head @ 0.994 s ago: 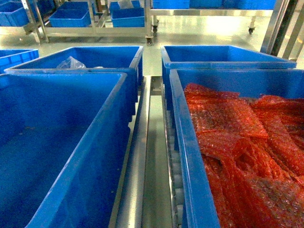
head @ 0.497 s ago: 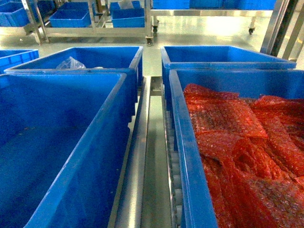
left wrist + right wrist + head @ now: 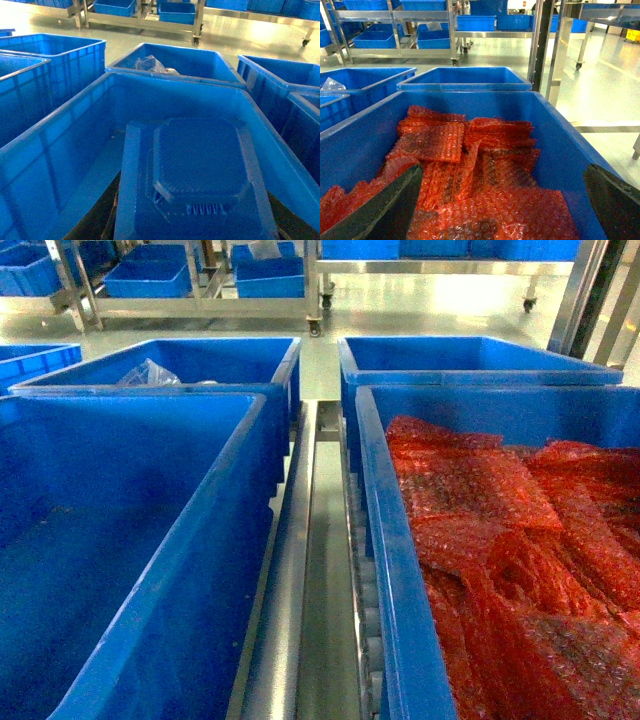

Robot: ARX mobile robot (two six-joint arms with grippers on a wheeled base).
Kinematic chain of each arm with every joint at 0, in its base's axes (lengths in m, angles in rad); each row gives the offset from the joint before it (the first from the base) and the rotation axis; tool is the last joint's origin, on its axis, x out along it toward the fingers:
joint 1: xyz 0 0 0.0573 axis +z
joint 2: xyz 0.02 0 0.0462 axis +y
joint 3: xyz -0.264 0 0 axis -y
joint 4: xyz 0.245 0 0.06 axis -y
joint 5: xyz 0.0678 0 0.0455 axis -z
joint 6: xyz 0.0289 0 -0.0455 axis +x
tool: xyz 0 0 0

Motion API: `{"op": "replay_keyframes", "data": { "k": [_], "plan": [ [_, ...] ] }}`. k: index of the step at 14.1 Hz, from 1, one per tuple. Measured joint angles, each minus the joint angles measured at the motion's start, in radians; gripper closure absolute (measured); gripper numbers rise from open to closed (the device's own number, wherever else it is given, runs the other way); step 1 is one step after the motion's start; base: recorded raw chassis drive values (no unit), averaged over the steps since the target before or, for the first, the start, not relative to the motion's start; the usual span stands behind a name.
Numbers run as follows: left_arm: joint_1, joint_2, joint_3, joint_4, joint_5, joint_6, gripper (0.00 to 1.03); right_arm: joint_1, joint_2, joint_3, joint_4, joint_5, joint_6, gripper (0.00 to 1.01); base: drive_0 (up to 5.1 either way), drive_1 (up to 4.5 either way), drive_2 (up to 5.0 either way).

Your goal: Pick blue part to blue bin on bottom shelf

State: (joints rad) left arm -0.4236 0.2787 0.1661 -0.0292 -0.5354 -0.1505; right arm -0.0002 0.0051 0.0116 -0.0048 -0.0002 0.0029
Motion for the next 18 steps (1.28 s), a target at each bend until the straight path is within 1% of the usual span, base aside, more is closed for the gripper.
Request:
{"op": "replay_keyframes", "data": {
  "k": [18],
  "plan": [
    [0.0, 0.0, 0.0, 0.0, 0.0, 0.0, 0.6, 0.0, 0.0, 0.0, 0.0, 0.0, 0.0, 0.03, 0.0, 4.0, -3.9]
  ]
}}
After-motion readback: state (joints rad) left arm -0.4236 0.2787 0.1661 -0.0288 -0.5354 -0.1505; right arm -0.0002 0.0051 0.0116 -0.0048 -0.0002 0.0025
